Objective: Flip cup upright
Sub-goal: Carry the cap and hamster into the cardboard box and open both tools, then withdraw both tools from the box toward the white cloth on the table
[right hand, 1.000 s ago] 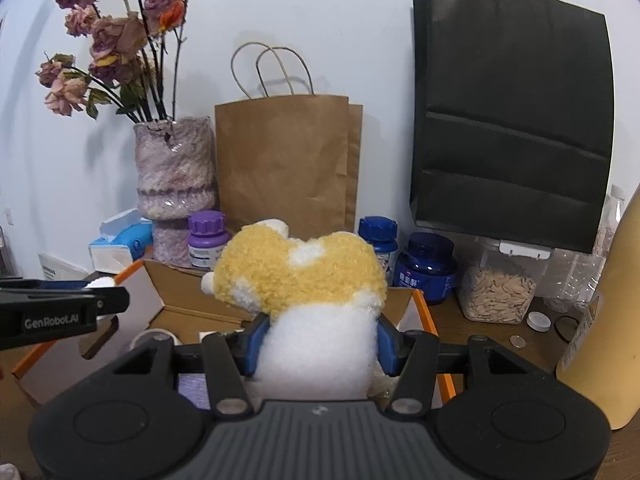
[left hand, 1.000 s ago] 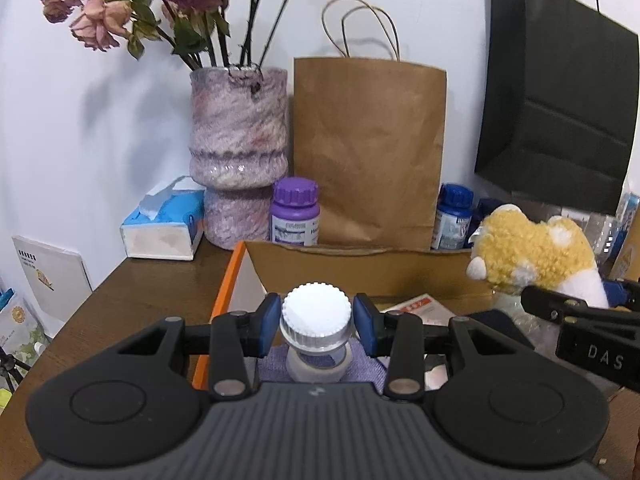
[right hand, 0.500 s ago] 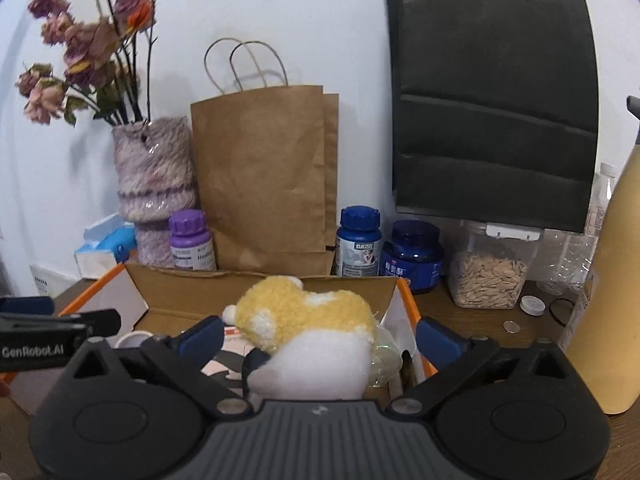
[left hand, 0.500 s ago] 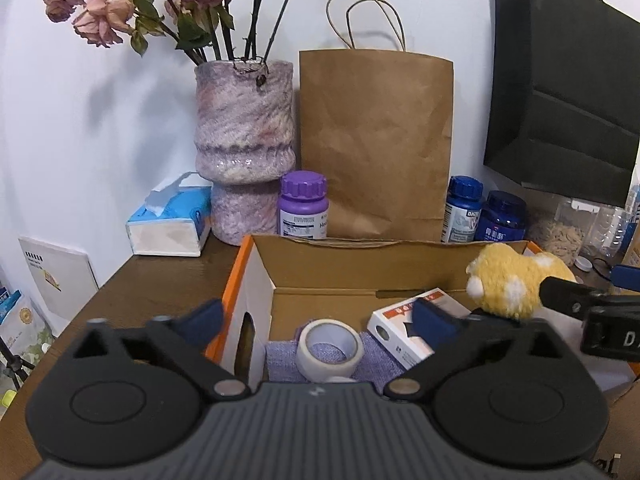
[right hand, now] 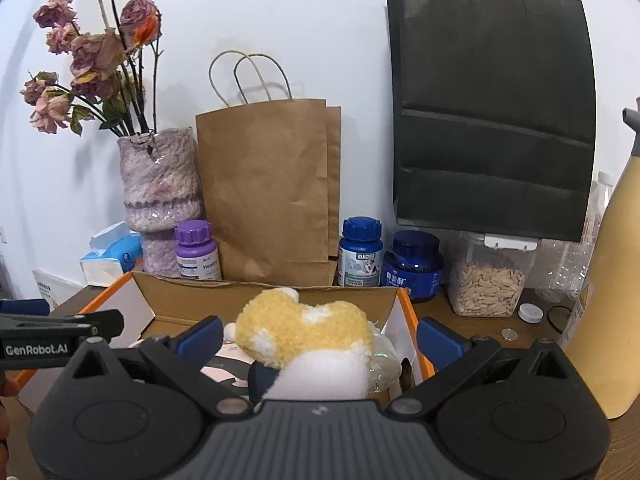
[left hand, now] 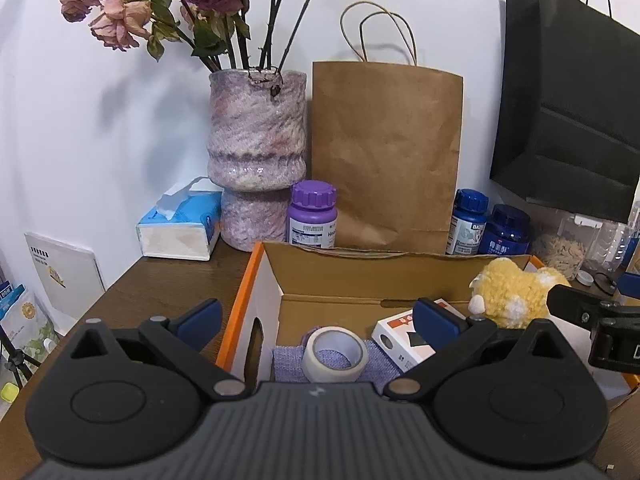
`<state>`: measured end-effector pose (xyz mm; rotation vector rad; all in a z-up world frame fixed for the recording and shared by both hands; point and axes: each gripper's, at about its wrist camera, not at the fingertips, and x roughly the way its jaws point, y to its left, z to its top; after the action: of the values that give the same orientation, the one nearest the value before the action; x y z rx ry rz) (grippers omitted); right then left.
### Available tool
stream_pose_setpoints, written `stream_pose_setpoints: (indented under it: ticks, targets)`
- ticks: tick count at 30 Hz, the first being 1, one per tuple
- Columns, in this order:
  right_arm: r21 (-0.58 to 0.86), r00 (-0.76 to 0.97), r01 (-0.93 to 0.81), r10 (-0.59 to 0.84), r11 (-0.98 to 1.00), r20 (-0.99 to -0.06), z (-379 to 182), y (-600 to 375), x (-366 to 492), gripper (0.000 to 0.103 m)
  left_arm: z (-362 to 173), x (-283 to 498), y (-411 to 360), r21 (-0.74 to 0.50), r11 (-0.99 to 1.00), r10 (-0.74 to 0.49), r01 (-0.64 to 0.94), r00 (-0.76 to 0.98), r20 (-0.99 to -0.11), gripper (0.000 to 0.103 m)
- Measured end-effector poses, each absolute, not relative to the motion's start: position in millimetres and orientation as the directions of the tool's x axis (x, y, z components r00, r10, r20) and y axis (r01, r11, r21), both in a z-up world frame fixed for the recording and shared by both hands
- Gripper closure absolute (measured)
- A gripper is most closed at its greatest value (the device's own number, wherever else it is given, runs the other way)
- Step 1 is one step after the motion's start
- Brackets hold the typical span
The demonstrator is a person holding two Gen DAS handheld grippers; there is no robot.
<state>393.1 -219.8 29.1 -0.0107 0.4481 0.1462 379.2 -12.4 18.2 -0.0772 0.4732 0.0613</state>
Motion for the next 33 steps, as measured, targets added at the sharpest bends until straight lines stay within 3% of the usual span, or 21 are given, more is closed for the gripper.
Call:
stream_pose_setpoints:
  ticks: [17,33]
  targets:
    - [0.009,0.919,-0.163,0.155,0.987,-0.362,49.1,-227.0,345.1,0.000,38.0,319.7,5.2,-0.068,0.997,0.016,-0.048,0.914,-0.405,0.000]
    - [-0.010,0.907,-0.195,0.177,0.981,-0.383,37.3,-229.3,280.2,0.000,46.2,253.0,25.9,-0.060,0.998,-0.005,-0.021,0.918,-0.398,0.000]
